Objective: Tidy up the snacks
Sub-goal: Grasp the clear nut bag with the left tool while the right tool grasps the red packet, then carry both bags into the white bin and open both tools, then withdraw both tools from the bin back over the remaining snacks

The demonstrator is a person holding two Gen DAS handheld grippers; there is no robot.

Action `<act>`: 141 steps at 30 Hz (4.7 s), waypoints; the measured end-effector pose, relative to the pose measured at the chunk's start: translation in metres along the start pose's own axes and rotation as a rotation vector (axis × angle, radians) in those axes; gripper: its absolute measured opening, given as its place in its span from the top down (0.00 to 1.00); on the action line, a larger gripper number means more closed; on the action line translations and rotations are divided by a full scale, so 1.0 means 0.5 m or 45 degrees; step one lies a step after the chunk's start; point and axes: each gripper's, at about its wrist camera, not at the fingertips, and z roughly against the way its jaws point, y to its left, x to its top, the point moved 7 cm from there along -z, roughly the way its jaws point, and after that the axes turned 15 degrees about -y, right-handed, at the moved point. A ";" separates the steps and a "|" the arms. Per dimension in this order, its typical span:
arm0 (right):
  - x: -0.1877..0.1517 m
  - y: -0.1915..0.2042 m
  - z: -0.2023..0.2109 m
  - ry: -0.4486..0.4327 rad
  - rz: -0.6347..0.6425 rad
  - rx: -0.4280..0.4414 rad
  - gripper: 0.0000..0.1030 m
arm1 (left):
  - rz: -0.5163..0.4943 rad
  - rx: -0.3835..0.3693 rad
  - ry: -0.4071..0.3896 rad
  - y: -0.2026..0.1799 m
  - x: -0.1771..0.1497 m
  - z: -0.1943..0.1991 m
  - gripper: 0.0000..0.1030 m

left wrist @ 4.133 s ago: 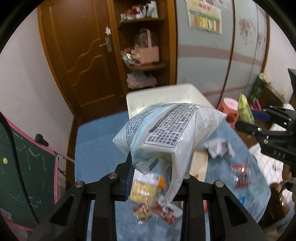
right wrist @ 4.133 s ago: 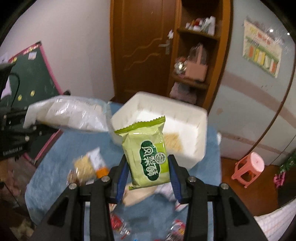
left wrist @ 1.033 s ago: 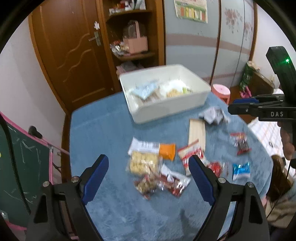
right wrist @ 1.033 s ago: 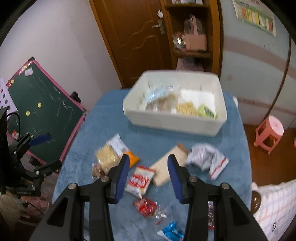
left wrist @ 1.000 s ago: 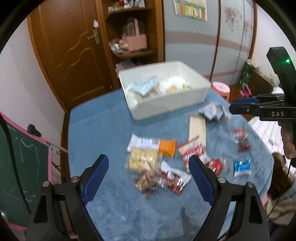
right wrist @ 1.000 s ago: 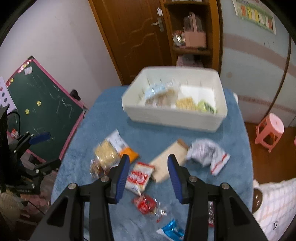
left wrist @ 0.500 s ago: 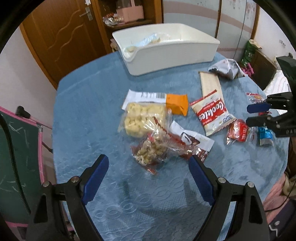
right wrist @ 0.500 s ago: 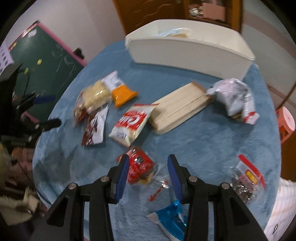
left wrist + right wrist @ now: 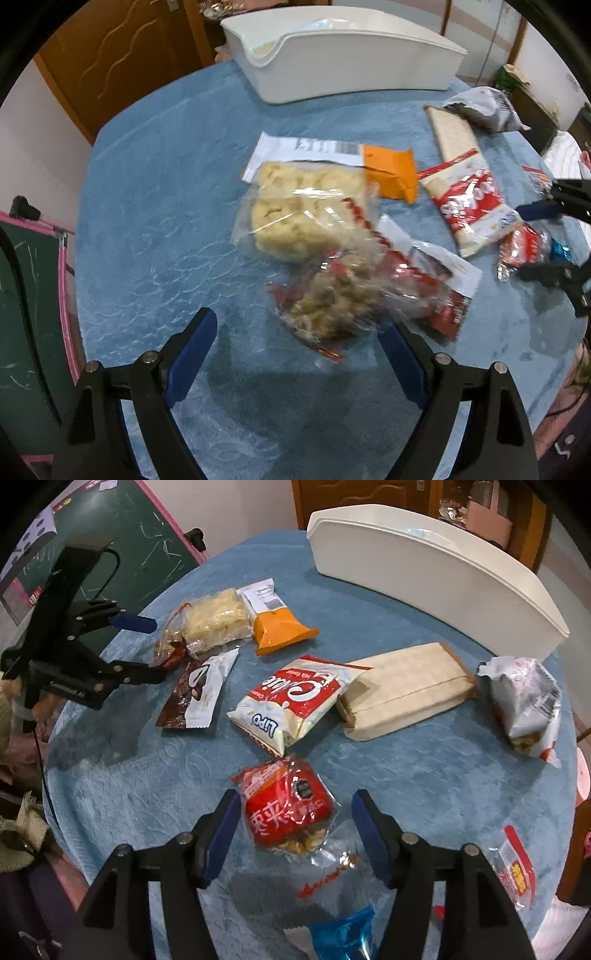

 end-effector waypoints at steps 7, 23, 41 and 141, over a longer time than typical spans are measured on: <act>-0.001 0.005 -0.014 -0.008 0.023 0.025 0.36 | 0.016 -0.033 0.023 0.008 -0.004 -0.028 0.15; 0.001 0.013 -0.022 -0.039 0.085 0.022 0.36 | -0.059 -0.051 -0.029 -0.019 0.018 -0.044 0.41; 0.016 0.019 0.023 -0.093 0.072 -0.019 0.51 | -0.105 -0.012 -0.083 -0.064 0.019 0.018 0.55; 0.299 -0.200 0.408 -0.510 -0.360 -0.785 0.41 | 0.229 0.149 -0.644 -0.156 0.390 0.371 0.06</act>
